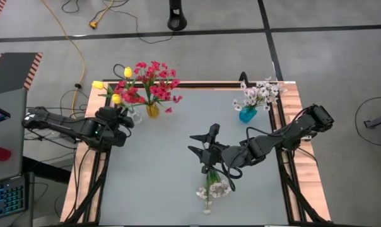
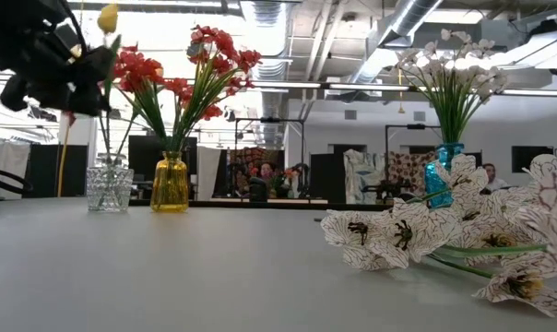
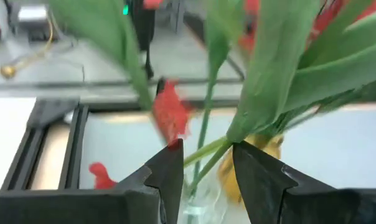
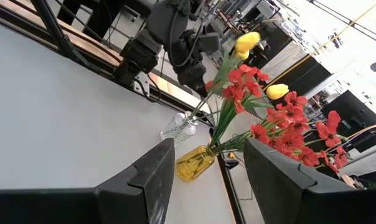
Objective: Sort flowers into vase by color
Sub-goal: Put the yellow tulip into the transparent vase, then put the white flowers into the blue vase
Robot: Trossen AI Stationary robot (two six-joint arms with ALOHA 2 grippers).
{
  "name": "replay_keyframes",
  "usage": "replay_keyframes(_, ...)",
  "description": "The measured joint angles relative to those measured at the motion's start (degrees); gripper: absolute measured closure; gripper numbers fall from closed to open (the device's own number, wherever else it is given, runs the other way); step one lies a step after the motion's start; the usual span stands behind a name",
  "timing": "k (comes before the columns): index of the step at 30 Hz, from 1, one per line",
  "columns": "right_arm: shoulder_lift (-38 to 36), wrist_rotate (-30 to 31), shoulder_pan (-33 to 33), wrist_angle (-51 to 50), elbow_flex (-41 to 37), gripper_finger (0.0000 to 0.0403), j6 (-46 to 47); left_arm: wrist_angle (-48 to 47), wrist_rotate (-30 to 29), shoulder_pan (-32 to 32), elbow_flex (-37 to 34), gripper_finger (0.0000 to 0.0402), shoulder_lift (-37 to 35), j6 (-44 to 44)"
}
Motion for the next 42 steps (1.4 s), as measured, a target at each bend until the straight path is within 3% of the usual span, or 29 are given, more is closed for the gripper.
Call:
replay_keyframes(6, 0.0, 0.0, 0.0, 0.0, 0.0, 0.0184, 0.0, -2.1, 6.3, 0.3, 0.0, 0.0275, -1.7, -0.4)
replay_keyframes(24, 0.0, 0.0, 0.0, 0.0, 0.0, 0.0184, 0.0, -4.6, 9.8, 0.3, 0.0, 0.0291, -10.9, 1.6)
replay_keyframes(33, 0.0, 0.0, 0.0, 0.0, 0.0, 0.0184, 0.0, -4.6, 20.5, 0.3, 0.0, 0.0291, -11.2, 4.0)
replay_keyframes(42, 0.0, 0.0, 0.0, 0.0, 0.0, 0.0184, 0.0, -4.1, 20.7, 0.3, 0.0, 0.0291, -11.2, 5.1)
